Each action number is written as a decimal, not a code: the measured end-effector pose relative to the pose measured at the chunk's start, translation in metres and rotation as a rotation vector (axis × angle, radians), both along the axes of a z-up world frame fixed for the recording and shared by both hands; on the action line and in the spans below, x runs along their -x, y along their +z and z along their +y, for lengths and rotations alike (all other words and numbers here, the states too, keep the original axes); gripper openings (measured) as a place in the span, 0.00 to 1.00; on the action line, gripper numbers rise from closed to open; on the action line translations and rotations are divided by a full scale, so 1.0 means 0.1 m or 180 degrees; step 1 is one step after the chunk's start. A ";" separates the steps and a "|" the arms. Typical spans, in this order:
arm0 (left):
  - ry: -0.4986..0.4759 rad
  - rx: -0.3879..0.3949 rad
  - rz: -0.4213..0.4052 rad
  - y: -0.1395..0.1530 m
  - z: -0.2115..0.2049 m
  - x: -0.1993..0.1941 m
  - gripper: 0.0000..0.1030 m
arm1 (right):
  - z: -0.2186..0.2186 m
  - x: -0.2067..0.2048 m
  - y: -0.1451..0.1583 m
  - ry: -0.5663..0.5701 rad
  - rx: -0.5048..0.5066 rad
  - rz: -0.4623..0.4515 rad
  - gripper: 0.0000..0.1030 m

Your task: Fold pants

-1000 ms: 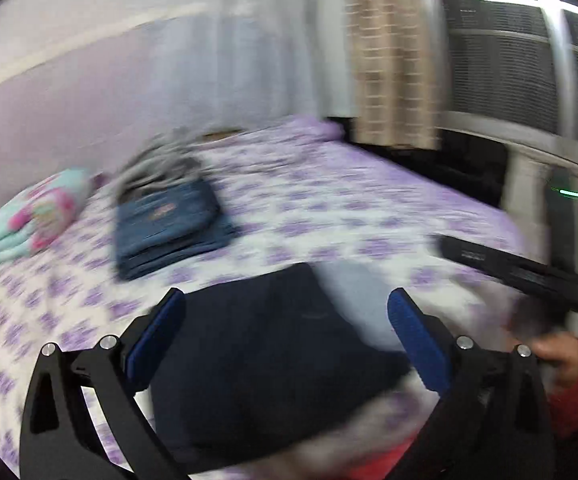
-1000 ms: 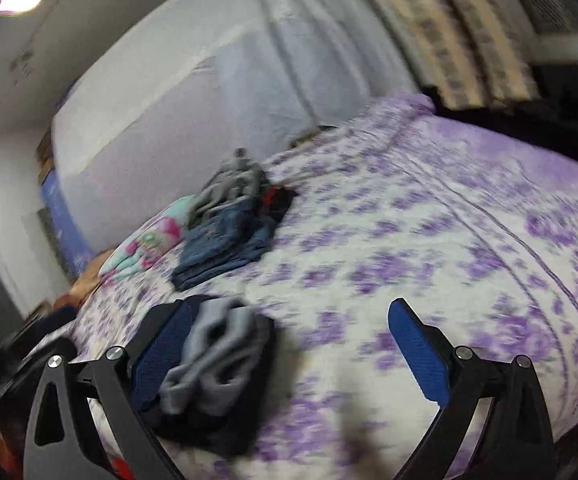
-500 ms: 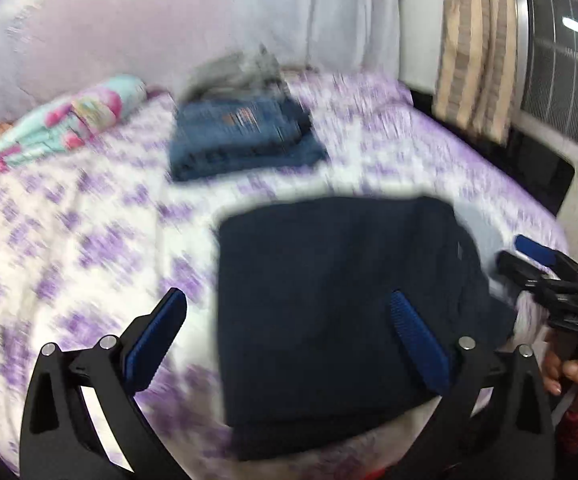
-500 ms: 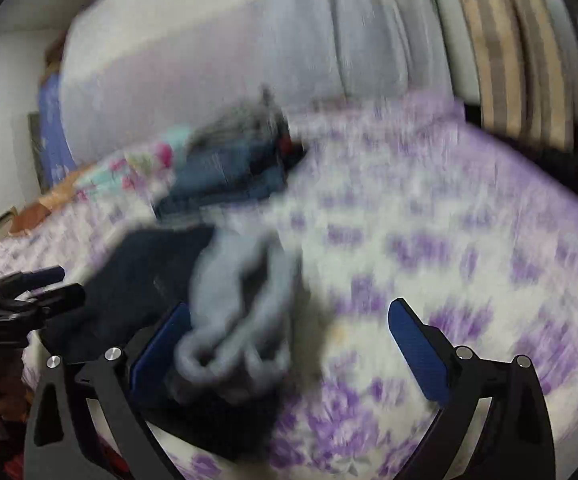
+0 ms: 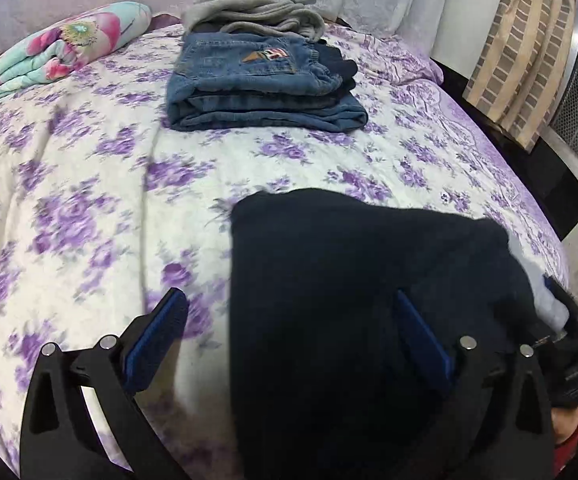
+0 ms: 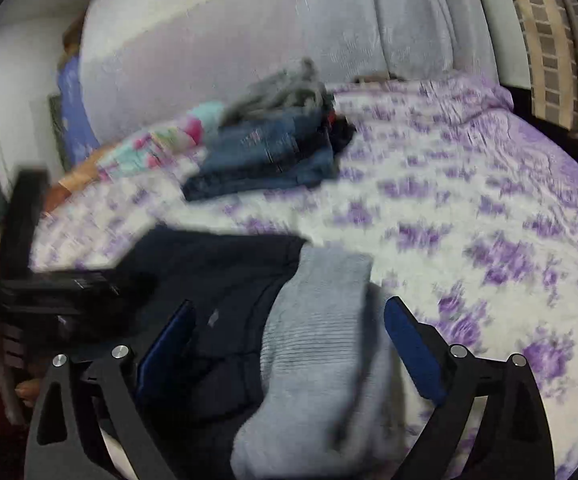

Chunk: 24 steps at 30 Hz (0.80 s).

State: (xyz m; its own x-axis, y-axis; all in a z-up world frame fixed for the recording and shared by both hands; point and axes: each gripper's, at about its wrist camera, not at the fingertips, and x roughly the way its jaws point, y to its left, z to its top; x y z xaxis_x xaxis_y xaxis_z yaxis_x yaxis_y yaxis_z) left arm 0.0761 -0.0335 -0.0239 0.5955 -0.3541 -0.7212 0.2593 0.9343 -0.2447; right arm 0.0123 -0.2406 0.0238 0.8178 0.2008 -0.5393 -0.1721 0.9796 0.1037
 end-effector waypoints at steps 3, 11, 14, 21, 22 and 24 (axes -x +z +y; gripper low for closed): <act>-0.0078 0.0230 -0.0014 0.05 0.20 0.24 0.96 | -0.21 0.22 0.20 0.0051 -0.0260 -0.0085 0.97; -0.0383 0.0558 0.0254 -0.10 0.32 0.26 0.95 | -0.65 -0.01 -0.27 0.0215 -0.1221 0.0736 0.97; -0.0527 0.0478 0.0238 -0.10 0.15 0.18 0.95 | -0.46 -0.10 -0.33 0.0326 -0.0980 0.0730 0.97; -0.0505 0.0357 -0.0068 -0.02 -0.01 0.25 0.60 | -0.31 -0.08 -0.29 0.0324 -0.0929 0.0593 0.51; -0.0492 0.0256 -0.0209 0.04 -0.04 0.31 0.54 | -0.30 -0.03 -0.26 0.0317 -0.0892 0.0536 0.49; -0.0564 0.0150 -0.0384 0.14 -0.09 0.38 0.27 | -0.26 -0.02 -0.16 0.0322 -0.0789 0.0439 0.45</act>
